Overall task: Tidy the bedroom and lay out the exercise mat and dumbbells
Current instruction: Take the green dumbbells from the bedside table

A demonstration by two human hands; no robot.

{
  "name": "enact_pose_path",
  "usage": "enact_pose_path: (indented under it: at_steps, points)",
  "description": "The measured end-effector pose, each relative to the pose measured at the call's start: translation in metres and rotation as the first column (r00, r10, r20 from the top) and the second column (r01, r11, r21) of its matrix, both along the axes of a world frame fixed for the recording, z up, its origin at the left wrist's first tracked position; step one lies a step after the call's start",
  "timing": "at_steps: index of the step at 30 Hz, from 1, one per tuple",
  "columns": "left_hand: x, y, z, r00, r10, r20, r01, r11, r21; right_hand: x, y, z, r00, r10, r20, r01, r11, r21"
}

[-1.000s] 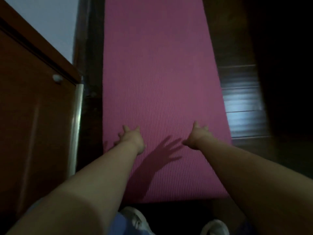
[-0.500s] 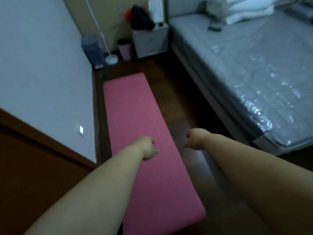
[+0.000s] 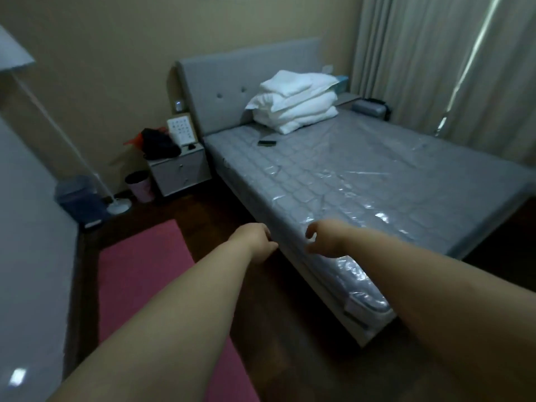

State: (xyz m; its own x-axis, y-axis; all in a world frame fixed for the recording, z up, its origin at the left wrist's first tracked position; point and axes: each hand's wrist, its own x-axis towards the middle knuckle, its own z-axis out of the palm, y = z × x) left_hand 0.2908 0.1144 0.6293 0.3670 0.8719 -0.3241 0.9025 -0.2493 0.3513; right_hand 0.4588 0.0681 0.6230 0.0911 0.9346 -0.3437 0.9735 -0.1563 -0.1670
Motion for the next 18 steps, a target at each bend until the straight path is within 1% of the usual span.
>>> enact_pose_path:
  at_steps: [1,3,6,7,8,9,11,12,14,18]
  points:
    - [0.01,0.003,0.003,1.0,-0.011,0.019,0.011,1.0,0.002,0.011,0.002,0.003,1.0,-0.015,0.002,0.015,1.0,-0.007]
    - [0.075,0.007,0.009,0.993,-0.12,0.015,0.12,0.993,-0.008,0.077,0.001,0.015,0.995,-0.091,0.041,0.093,0.995,-0.03]
    - [0.156,0.024,0.01,0.957,-0.272,-0.101,0.271,0.962,-0.017,0.163,0.009,0.015,0.98,-0.188,0.061,0.191,0.98,-0.051]
    - [0.183,0.035,0.011,0.938,-0.319,-0.135,0.316,0.948,-0.042,0.189,0.012,0.013,0.976,-0.21,0.061,0.214,0.975,-0.059]
    - [0.194,0.044,0.011,0.929,-0.335,-0.158,0.33,0.942,-0.054,0.199,0.014,0.011,0.975,-0.219,0.047,0.222,0.972,-0.072]
    - [0.237,0.06,0.009,0.905,-0.385,-0.18,0.381,0.923,-0.058,0.232,0.017,0.009,0.966,-0.251,0.058,0.254,0.965,-0.067]
    - [0.288,0.083,0.008,0.863,-0.45,-0.227,0.452,0.891,-0.048,0.274,0.017,0.01,0.948,-0.307,0.081,0.312,0.948,-0.057]
    - [0.32,0.091,0.006,0.838,-0.494,-0.23,0.5,0.865,-0.036,0.298,0.013,0.011,0.929,-0.362,0.076,0.366,0.93,-0.04]
    - [0.407,0.101,0.011,0.772,-0.597,-0.218,0.613,0.79,0.007,0.362,-0.002,0.022,0.856,-0.514,0.048,0.515,0.857,-0.008]
    - [0.558,0.075,0.03,0.585,-0.789,-0.188,0.808,0.587,0.05,0.472,-0.055,0.051,0.702,-0.712,0.005,0.712,0.702,0.02]
